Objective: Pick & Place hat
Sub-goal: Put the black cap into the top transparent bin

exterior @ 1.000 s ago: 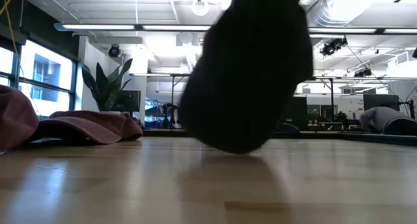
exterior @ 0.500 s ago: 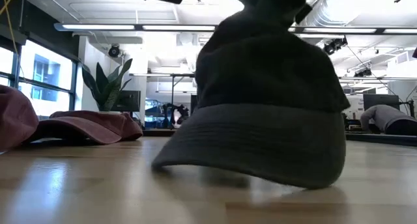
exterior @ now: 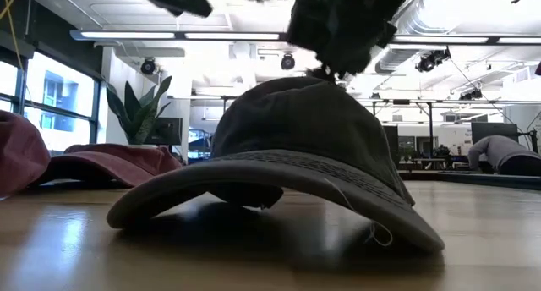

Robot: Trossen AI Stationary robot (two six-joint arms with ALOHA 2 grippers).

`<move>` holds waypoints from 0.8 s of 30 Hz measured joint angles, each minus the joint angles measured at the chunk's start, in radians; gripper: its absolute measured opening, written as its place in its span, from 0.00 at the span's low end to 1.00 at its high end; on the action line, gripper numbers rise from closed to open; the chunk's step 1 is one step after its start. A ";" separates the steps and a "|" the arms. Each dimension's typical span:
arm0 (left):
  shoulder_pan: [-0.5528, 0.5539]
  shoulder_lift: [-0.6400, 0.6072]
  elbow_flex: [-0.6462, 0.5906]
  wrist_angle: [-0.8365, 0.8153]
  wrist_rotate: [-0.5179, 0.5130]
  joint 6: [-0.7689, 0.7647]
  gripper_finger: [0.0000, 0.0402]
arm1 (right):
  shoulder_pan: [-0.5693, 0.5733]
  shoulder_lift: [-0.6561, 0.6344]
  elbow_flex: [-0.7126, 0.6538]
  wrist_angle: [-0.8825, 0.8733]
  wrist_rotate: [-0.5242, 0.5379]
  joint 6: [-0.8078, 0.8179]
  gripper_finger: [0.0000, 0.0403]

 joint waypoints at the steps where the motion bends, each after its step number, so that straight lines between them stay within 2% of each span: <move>1: 0.000 0.000 0.000 -0.008 0.012 -0.013 0.34 | -0.001 -0.005 -0.001 -0.036 0.042 -0.008 0.61; 5: 0.000 0.007 0.000 -0.019 0.013 -0.023 0.34 | 0.041 -0.027 -0.060 -0.035 0.175 0.000 0.63; 8: 0.001 0.034 0.000 -0.021 -0.016 -0.039 0.34 | 0.088 -0.046 -0.167 0.067 0.143 0.035 0.64; 11: 0.006 0.063 0.001 -0.009 -0.041 -0.040 0.34 | 0.143 -0.063 -0.303 0.335 0.122 0.112 0.64; 15: 0.016 0.093 0.000 0.002 -0.058 -0.059 0.34 | 0.206 -0.059 -0.485 0.749 0.314 0.199 0.64; 17: 0.014 0.093 0.000 0.013 -0.075 -0.066 0.34 | 0.223 -0.059 -0.549 0.900 0.358 0.206 0.64; 20: 0.013 0.093 0.000 0.024 -0.091 -0.066 0.34 | 0.233 -0.059 -0.597 1.074 0.326 0.207 0.64; 24: 0.013 0.093 0.000 0.125 -0.106 -0.063 0.34 | 0.234 -0.052 -0.590 1.124 0.231 0.198 0.64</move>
